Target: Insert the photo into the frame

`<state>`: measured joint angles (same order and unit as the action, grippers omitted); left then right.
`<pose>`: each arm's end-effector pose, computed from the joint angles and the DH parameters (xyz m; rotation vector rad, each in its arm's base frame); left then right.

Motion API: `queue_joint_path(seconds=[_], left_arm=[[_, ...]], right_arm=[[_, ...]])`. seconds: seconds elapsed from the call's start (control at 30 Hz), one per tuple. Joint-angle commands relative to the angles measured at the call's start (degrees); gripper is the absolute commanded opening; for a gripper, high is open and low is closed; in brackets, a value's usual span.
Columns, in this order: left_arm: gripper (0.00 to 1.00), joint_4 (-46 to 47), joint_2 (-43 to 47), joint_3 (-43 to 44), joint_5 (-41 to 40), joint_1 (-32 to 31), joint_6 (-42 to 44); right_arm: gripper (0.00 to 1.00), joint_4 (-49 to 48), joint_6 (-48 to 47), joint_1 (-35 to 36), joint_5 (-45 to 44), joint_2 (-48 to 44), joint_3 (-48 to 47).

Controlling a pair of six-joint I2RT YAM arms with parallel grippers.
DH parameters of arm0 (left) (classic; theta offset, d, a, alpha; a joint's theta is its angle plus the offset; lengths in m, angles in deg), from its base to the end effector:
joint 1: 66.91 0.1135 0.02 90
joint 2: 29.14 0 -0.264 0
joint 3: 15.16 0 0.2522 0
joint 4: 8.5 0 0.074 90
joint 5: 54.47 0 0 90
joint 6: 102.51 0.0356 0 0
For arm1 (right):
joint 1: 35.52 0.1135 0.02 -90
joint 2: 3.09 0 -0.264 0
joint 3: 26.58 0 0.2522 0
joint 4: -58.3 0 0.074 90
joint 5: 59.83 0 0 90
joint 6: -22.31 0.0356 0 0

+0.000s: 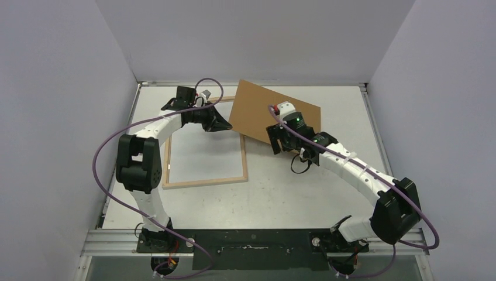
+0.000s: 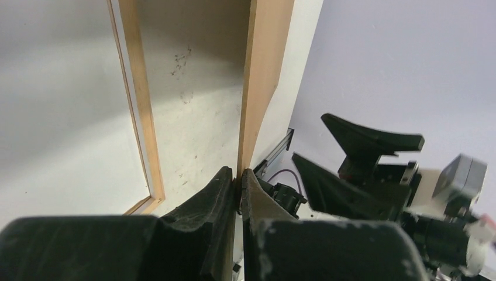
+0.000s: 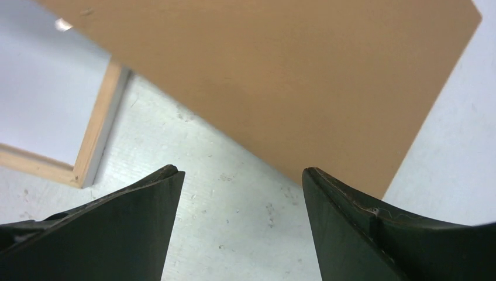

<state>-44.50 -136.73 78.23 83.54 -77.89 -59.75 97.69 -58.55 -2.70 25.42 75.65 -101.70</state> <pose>0.3944 -0.1035 0.2281 -0.4045 2.5620 -1.4473 0.2539 0.1602 0.2818 -0.4377 2.2927 0.2729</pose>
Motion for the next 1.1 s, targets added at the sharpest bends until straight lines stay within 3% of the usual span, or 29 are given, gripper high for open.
queue_joint_path(seconds=[0.0, 0.23, 0.77, 0.9, 1.07], left_arm=[[0.0, -2.34, 3.29, 2.88, 1.25, 1.16, -3.06], [0.0, -4.15, 4.03, 3.5, 2.52, 1.53, -3.58], [0.0, -6.04, 5.23, 3.06, 4.36, 2.09, -3.73], [0.0, -6.53, 5.49, 3.12, 4.81, 2.26, -3.73], [0.0, -6.97, 5.7, 3.36, 5.2, 2.54, -3.65]], right_arm=[[0.76, -5.66, -12.84, 6.75, -5.25, -0.04, 0.66], [0.76, -11.36, -23.53, 14.32, -11.78, 5.01, 2.23], [0.69, -23.13, -43.82, 15.63, -25.22, 19.15, 0.47], [0.6, -26.65, -46.77, 15.57, -27.87, 21.42, 0.99], [0.28, -29.42, -47.86, 15.52, -29.08, 21.36, 0.78]])
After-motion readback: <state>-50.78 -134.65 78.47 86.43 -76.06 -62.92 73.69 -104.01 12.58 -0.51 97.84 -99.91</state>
